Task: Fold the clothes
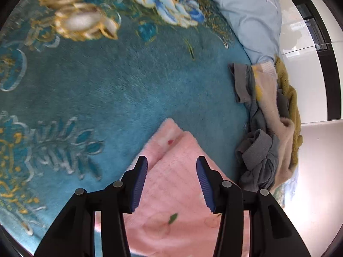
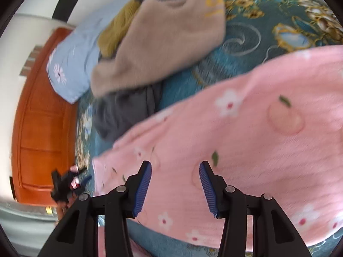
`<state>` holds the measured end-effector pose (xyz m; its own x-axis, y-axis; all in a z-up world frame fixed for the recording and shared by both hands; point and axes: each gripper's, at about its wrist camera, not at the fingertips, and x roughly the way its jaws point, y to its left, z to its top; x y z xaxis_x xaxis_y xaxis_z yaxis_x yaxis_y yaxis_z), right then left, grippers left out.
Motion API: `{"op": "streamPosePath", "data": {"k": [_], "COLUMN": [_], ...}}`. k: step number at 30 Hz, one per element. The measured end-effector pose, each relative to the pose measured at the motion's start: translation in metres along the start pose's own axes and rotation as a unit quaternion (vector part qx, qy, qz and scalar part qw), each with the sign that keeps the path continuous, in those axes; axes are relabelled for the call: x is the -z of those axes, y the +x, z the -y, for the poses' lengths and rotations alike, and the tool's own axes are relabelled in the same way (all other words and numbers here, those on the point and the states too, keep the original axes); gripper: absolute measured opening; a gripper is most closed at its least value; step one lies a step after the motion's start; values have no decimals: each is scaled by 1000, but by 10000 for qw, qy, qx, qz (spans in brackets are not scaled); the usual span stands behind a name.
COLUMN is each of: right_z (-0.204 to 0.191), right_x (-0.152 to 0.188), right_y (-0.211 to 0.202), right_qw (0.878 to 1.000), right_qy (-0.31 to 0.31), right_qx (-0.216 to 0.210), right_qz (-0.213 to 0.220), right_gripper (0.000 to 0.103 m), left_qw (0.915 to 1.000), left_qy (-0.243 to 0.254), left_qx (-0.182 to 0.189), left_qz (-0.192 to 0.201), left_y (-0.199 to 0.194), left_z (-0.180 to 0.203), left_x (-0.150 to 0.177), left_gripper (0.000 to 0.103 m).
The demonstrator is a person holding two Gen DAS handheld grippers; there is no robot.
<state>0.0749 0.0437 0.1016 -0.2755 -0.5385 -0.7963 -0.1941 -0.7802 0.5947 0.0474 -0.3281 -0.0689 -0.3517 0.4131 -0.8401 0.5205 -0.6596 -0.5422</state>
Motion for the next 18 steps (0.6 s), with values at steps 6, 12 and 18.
{"op": "streamPosePath", "data": {"k": [6, 12, 18], "right_z": [12, 12, 4], "right_x": [5, 3, 4], "right_y": [7, 15, 24], "right_qw": [9993, 9986, 9988], "right_qy": [324, 429, 344], "right_qx": [173, 278, 254], "right_qz": [-99, -117, -219], "right_gripper": [50, 50, 50], "left_qw": [9993, 9969, 9956], "left_qy": [182, 651, 890], "left_qx": [179, 243, -284], "left_qz": [-280, -361, -96], "left_y": [21, 23, 26], "left_z": [-2, 10, 23], "left_x": [-6, 3, 11], "left_gripper": [49, 44, 7]}}
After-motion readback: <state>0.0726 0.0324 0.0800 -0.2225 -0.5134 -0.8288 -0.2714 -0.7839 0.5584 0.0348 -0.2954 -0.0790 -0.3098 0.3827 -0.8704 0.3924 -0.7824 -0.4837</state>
